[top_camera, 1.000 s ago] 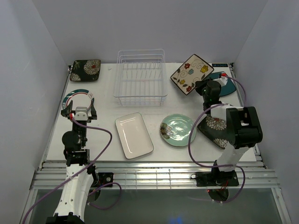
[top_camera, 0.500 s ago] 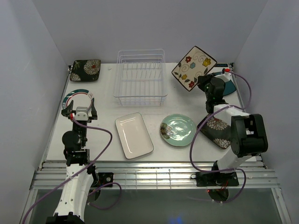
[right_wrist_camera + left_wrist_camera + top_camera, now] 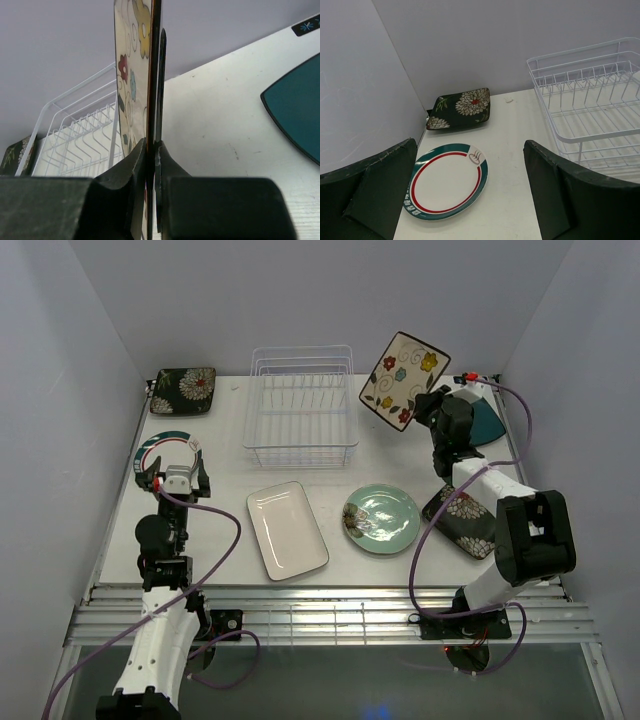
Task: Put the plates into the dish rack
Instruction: Insert the plate into the dish rack.
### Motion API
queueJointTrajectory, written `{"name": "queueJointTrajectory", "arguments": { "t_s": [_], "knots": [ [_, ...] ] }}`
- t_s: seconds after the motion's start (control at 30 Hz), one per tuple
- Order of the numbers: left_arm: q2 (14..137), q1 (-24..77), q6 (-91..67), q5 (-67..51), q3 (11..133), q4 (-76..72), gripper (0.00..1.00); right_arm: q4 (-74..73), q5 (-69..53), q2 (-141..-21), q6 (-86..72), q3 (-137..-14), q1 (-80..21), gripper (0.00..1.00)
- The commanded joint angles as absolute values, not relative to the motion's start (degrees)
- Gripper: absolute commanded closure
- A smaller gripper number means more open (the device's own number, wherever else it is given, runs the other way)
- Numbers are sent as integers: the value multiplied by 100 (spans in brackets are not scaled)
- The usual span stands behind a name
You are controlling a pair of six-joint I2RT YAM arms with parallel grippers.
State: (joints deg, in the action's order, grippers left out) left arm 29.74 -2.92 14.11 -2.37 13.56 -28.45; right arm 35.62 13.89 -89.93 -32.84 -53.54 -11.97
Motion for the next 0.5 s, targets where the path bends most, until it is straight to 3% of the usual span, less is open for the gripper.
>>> {"name": "queueJointTrajectory", "arguments": {
  "t_s": [0.0, 0.33, 0.47],
  "knots": [
    [2988, -299, 1380, -281, 1494, -2733, 2, 4905, 1696, -8323, -3173, -6318, -1327, 92],
    [3137, -299, 1292, -430, 1643, -2567, 2, 4430, 2039, -8157, -2865, -6662, -1450, 92],
    [3611, -299, 1143, -2070, 2142, -2146, 2, 4298, 2083, -8112, -2830, -6715, -1450, 92]
  ]
}}
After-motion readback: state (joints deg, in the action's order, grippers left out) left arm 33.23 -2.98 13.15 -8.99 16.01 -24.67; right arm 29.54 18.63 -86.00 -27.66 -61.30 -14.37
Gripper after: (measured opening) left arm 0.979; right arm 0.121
